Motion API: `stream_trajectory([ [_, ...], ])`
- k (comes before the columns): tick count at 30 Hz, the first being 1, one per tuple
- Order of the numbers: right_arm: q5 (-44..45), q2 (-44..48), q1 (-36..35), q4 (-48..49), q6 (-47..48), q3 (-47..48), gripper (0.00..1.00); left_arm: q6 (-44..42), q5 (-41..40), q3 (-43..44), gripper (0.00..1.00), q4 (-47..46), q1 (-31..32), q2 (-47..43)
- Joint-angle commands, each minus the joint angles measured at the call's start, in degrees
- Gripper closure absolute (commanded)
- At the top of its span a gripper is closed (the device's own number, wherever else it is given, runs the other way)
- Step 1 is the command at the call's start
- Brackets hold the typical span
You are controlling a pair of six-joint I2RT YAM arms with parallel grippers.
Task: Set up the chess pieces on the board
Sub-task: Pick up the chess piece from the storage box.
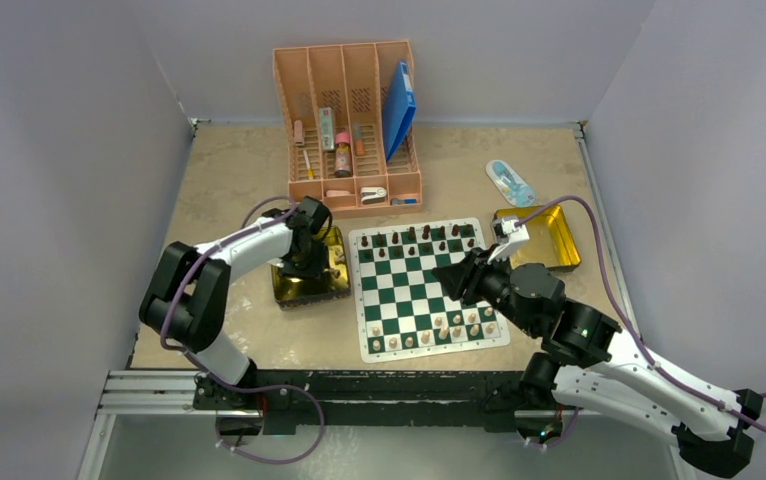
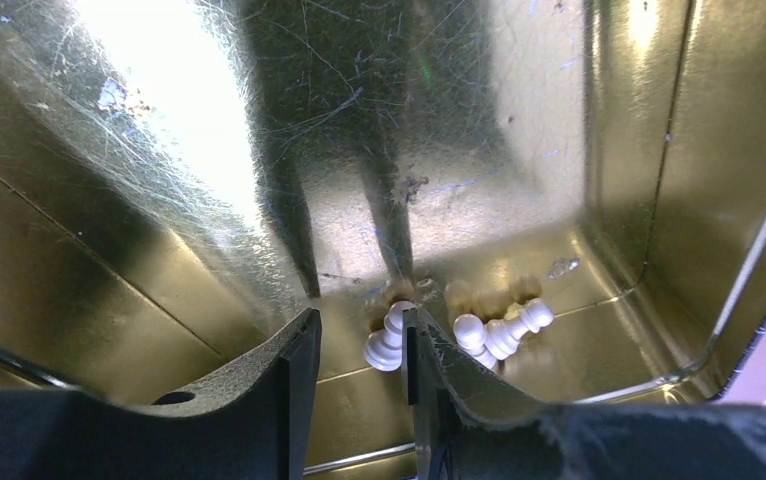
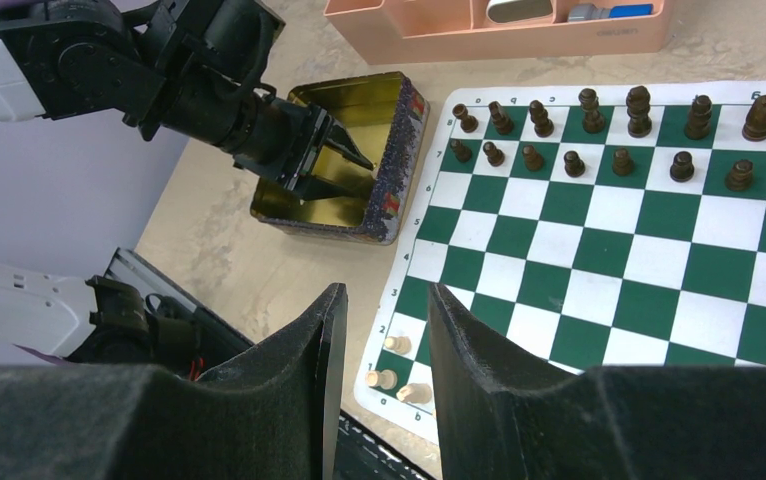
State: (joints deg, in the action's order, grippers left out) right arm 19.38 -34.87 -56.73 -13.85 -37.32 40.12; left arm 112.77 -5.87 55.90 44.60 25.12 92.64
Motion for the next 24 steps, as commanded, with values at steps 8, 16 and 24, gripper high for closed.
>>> stream_trajectory([
  [8, 0.14, -0.77, -0.38, 1.44, 0.33, 0.22, 0.62, -4.49, 3.09, 1.53, 0.61, -2.26, -0.31, 3.42],
  [16, 0.05, -0.52, -0.39, 1.54, 0.32, 0.11, 0.62, -6.04, 3.73, 1.09, 0.62, -3.29, -0.25, 4.18],
  [24, 0.18, -0.89, -0.4, 1.56, 0.32, 0.11, 0.62, -4.56, 0.19, 0.83, 0.85, -1.21, -0.25, -0.31],
])
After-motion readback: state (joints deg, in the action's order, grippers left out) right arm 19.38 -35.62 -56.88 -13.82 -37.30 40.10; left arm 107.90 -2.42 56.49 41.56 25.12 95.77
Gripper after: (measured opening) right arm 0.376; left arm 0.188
